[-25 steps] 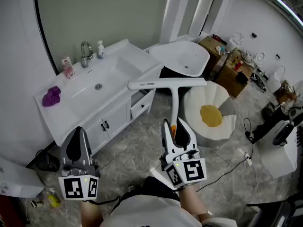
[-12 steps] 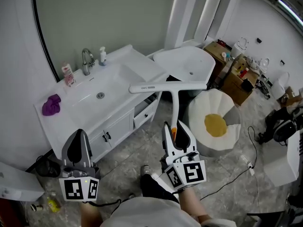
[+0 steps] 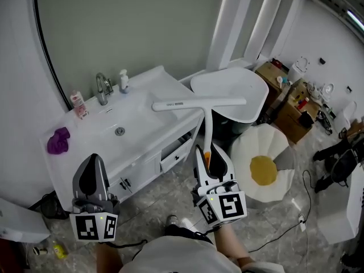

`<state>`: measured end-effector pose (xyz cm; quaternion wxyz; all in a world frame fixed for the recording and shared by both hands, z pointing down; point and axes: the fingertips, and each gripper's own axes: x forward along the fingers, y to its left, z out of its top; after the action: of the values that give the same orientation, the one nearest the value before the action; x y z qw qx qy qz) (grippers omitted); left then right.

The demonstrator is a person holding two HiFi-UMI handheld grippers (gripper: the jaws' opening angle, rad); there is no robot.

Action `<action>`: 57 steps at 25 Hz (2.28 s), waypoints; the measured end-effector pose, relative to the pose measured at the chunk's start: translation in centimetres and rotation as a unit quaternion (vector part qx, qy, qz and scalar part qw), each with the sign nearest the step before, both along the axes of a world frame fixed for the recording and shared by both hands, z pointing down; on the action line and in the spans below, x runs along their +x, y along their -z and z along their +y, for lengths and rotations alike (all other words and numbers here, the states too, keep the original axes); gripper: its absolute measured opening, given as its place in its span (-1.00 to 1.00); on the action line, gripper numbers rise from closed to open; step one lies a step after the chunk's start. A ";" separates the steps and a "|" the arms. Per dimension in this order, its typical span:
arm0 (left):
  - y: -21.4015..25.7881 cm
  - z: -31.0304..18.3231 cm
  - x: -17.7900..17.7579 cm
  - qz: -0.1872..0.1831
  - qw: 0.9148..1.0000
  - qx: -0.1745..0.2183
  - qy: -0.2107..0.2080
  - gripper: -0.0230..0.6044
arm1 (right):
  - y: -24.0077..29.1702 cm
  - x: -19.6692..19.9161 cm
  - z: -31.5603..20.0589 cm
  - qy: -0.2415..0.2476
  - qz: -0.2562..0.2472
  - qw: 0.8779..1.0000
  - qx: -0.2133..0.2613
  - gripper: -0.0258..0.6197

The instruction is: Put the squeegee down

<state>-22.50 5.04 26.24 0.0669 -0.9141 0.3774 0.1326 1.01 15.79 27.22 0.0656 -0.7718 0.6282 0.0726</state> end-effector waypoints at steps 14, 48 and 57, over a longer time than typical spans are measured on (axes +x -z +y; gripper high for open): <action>-0.3 -3.8 9.0 -0.004 1.000 -0.003 0.024 -0.90 | -1.6 8.7 -5.1 0.035 -0.019 0.999 -0.004 -0.54; -2.3 -29.9 17.1 -0.022 0.998 -0.016 -0.063 -0.90 | -3.2 15.1 -29.3 -0.032 -0.029 0.999 -0.026 -0.54; -5.0 -33.5 17.9 -0.025 0.996 -0.050 -0.067 -0.90 | -5.6 16.6 -33.7 -0.025 -0.040 0.997 -0.065 -0.54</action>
<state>-4.64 -28.45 31.21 0.0213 -0.9425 0.3198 0.0946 17.59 -17.89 32.80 0.0387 -0.7919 0.6094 0.0027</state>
